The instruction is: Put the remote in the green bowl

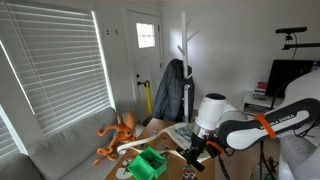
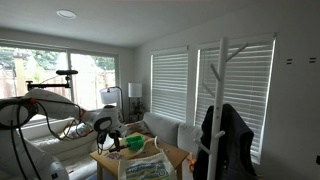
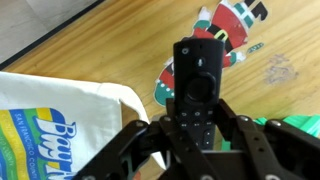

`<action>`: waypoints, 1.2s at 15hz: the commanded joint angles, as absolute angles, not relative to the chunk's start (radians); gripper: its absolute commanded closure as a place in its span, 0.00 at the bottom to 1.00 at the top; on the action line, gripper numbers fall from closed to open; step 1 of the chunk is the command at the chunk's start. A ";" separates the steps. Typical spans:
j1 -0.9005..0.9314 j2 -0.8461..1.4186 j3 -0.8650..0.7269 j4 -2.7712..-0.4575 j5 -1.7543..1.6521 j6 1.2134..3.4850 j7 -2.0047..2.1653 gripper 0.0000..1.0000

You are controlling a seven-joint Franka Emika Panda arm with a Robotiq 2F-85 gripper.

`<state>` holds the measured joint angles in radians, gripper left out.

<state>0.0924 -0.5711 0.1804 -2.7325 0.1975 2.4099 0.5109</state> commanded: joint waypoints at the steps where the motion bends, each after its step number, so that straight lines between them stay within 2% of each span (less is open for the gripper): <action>1: 0.134 -0.563 0.164 -2.684 0.337 2.496 0.518 0.82; 8: 0.083 -0.360 0.266 -2.515 0.352 2.821 0.626 0.82; 14: 0.023 -0.178 0.300 -2.439 0.270 2.897 0.692 0.82; 18: -0.023 -0.132 0.315 -2.409 0.153 2.861 0.753 0.82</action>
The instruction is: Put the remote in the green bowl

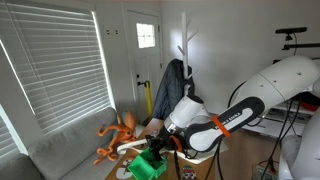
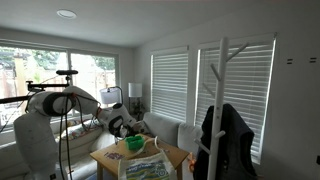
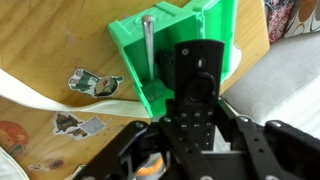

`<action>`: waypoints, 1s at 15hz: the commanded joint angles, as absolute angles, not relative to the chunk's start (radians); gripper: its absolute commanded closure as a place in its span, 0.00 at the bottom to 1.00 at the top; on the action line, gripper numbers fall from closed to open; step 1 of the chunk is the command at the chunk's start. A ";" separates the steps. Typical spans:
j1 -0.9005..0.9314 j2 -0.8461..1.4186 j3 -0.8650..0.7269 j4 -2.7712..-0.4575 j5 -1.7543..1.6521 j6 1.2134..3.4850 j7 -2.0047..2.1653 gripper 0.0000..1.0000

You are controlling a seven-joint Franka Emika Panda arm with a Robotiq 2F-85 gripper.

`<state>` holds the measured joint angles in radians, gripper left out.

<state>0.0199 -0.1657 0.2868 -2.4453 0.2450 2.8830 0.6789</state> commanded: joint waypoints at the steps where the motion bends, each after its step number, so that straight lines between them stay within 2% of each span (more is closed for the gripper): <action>1: -0.027 -0.125 0.317 -2.406 0.128 2.857 0.763 0.82; 7: -0.019 -0.103 0.317 -2.406 0.091 2.847 0.783 0.82; 8: -0.023 -0.107 0.319 -2.410 0.079 2.847 0.791 0.61; 9: -0.027 -0.110 0.320 -2.412 0.069 2.847 0.798 0.32; 11: -0.021 -0.117 0.317 -2.413 0.077 2.845 0.795 0.27; 14: 0.003 -0.169 0.306 -2.427 0.149 2.852 0.751 0.04; 15: 0.064 -0.193 0.257 -2.433 0.201 2.849 0.716 0.01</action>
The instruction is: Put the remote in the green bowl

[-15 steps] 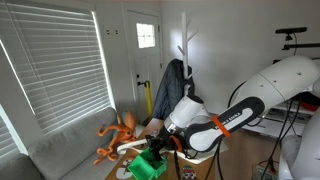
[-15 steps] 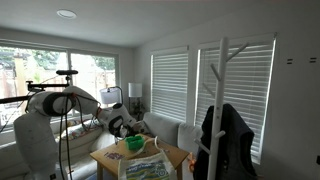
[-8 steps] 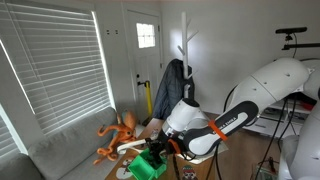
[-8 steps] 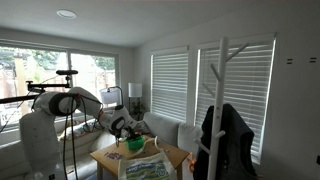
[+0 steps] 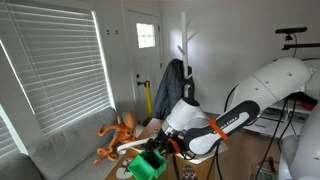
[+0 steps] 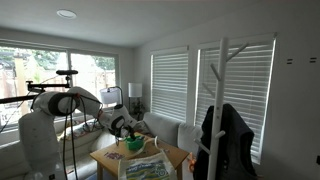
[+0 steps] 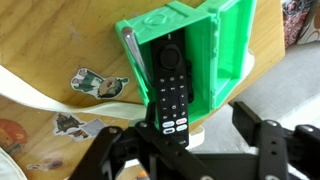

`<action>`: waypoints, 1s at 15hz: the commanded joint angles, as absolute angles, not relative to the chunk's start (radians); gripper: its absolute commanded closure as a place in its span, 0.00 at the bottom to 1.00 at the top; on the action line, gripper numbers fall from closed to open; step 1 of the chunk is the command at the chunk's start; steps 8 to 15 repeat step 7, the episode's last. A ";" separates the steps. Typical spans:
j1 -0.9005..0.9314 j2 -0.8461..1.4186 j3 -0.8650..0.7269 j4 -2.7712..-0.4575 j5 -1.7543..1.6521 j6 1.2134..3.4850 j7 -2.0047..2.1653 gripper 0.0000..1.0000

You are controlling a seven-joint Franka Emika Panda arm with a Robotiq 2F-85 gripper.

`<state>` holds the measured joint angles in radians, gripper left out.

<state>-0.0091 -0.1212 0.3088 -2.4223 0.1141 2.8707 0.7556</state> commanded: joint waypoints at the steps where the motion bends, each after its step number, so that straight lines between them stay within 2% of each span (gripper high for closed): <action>1: 0.089 -0.220 0.246 -2.440 0.252 2.854 0.685 0.00; 2: 0.114 -0.253 0.241 -2.448 0.355 2.844 0.596 0.00; 4: 0.302 -0.318 0.102 -2.443 0.517 2.787 0.422 0.00; 5: 0.341 -0.377 0.074 -2.462 0.584 2.729 0.342 0.00; 6: 0.229 -0.268 0.168 -2.422 0.479 2.809 0.462 0.00; 7: 0.272 -0.305 0.140 -2.425 0.532 2.772 0.405 0.00; 15: 0.272 -0.305 0.140 -2.425 0.532 2.772 0.405 0.00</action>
